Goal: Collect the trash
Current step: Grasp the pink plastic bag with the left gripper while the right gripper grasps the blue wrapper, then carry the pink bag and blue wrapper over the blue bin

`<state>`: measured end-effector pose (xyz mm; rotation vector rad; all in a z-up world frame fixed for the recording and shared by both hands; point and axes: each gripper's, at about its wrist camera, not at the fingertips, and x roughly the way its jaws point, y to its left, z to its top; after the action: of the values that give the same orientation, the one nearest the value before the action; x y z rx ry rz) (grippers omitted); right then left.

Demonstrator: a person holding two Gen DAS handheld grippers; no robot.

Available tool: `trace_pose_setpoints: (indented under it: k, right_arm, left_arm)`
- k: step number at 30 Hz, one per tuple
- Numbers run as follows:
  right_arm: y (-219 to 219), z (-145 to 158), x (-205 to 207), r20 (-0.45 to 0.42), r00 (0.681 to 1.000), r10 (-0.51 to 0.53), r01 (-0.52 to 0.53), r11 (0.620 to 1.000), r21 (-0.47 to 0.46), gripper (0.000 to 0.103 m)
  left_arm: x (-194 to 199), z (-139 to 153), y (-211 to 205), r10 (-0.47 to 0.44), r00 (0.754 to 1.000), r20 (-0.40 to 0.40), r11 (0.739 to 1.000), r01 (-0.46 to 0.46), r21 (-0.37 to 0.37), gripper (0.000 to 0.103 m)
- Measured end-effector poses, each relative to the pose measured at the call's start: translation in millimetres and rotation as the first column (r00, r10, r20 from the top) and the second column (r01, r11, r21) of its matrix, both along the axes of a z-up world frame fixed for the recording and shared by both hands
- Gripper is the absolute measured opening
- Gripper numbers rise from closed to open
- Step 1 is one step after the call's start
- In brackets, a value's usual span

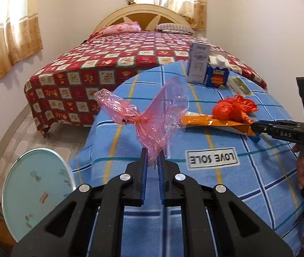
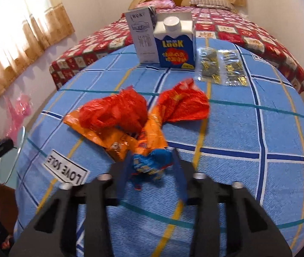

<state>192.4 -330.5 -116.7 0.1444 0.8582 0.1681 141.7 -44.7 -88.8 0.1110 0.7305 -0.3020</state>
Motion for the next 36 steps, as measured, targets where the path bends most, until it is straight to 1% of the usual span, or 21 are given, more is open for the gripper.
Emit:
trace_pose_setpoints:
  k: [3, 4, 5, 7, 8, 9, 10, 11, 13, 19, 24, 28, 36]
  right_arm:
    - [2, -3, -2, -0.006, 1.000, 0.010, -0.010, 1.000, 0.008, 0.025]
    - [4, -3, -3, 0.004, 1.000, 0.006, -0.006, 1.000, 0.004, 0.027]
    - [5, -4, -2, 0.003, 1.000, 0.002, -0.002, 1.000, 0.009, 0.033]
    - [7, -7, 1, -0.010, 1.000, 0.006, -0.005, 1.000, 0.019, 0.040]
    - [9, -6, 2, -0.011, 1.000, 0.010, -0.010, 1.000, 0.018, 0.040]
    - [13, -5, 3, -0.014, 1.000, 0.021, -0.021, 1.000, 0.007, 0.039]
    - [13, -4, 5, -0.015, 1.000, 0.027, -0.027, 1.000, 0.003, 0.031]
    - [15, -2, 3, -0.004, 1.000, 0.028, -0.028, 1.000, -0.011, 0.026]
    - [17, 2, -2, 0.025, 1.000, 0.019, -0.018, 0.999, -0.040, 0.024]
    - [22, 22, -19, 0.120, 0.993, 0.003, 0.009, 0.995, -0.101, 0.023]
    - [40, 43, -28, 0.201, 0.979, 0.045, -0.013, 0.987, -0.159, 0.023]
    - [54, 50, -27, 0.220, 0.972, 0.086, -0.048, 0.984, -0.174, 0.023]
    - [98, 60, -22, 0.248, 0.952, 0.182, -0.132, 0.970, -0.204, 0.023]
  left_arm:
    - [-2, 1, 8, 0.014, 1.000, 0.002, 1.000, -0.014, -0.005, 0.009]
    - [-2, 1, 11, 0.020, 1.000, 0.001, 1.000, -0.020, -0.008, 0.009]
    - [-3, 1, 12, 0.023, 1.000, -0.001, 1.000, -0.023, -0.011, 0.009]
    - [-4, 1, 14, 0.027, 1.000, -0.003, 1.000, -0.027, -0.014, 0.009]
    - [-6, 1, 16, 0.030, 1.000, -0.002, 0.999, -0.030, -0.014, 0.009]
    - [-7, 2, 17, 0.033, 0.999, -0.002, 0.999, -0.033, -0.014, 0.009]
    - [-7, 2, 18, 0.035, 0.999, -0.001, 0.999, -0.035, -0.013, 0.009]
    - [-7, 3, 20, 0.040, 0.999, 0.000, 0.999, -0.040, -0.011, 0.009]
    - [-9, 5, 25, 0.049, 0.999, 0.006, 0.999, -0.049, -0.007, 0.009]
    - [-16, 10, 40, 0.063, 0.998, 0.020, 0.998, -0.064, 0.017, 0.009]
    - [-20, 10, 55, 0.090, 0.996, 0.017, 0.995, -0.090, 0.032, 0.009]
    - [-23, 10, 66, 0.106, 0.994, 0.018, 0.993, -0.107, 0.042, 0.009]
    - [-30, 8, 94, 0.149, 0.989, 0.017, 0.986, -0.150, 0.067, 0.009]
